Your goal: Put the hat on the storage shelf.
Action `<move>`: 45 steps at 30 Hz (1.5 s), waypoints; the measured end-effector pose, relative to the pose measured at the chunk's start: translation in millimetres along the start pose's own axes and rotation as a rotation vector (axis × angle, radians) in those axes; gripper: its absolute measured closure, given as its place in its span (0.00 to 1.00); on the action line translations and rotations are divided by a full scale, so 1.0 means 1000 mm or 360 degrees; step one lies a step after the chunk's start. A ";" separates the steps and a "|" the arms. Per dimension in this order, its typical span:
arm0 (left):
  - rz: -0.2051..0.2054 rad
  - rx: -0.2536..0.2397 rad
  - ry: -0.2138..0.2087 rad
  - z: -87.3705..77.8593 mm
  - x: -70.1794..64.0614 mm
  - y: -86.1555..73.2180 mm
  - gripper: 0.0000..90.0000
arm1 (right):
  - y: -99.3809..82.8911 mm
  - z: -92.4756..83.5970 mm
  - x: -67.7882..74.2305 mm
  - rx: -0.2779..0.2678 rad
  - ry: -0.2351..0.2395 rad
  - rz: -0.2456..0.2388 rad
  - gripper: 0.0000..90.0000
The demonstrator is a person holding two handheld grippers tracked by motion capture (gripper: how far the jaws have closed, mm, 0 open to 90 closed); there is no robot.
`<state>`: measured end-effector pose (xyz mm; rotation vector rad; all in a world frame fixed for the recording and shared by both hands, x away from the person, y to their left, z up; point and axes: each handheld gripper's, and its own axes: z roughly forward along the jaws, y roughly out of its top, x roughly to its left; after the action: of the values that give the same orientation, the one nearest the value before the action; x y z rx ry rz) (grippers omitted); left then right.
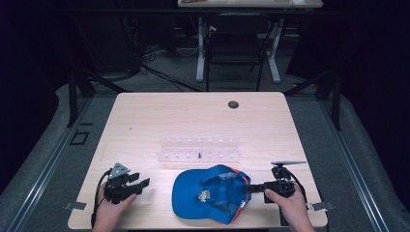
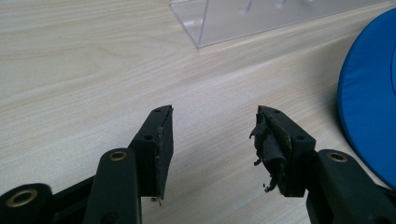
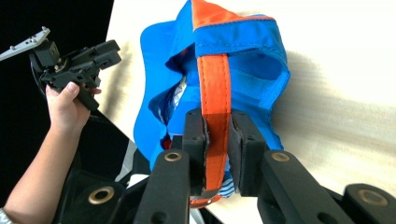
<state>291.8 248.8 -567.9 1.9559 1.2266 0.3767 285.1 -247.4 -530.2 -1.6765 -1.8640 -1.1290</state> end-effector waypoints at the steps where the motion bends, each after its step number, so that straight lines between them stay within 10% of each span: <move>1: 0.0006 0.0009 0.0005 0.000 0.000 0.000 0.53 | 0.001 -0.001 0.000 0.0017 -0.0003 -0.0010 0.87; 19: 0.0047 0.0023 -0.0007 0.000 -0.002 0.000 0.53 | 0.018 -0.029 0.023 0.0069 -0.0293 -0.0083 0.87; 34: 0.0062 0.0010 0.0013 -0.001 -0.006 0.001 0.53 | 0.046 -0.034 0.079 0.0237 -0.0627 -0.0235 0.87; 45: 0.0043 -0.0001 0.0011 -0.002 -0.005 0.000 0.53 | 0.060 -0.039 0.114 0.0313 -0.0710 -0.0293 0.87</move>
<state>287.8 245.3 -565.8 1.9741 1.2053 0.3979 309.4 -206.7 -404.3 -1.7746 -2.3539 -0.6353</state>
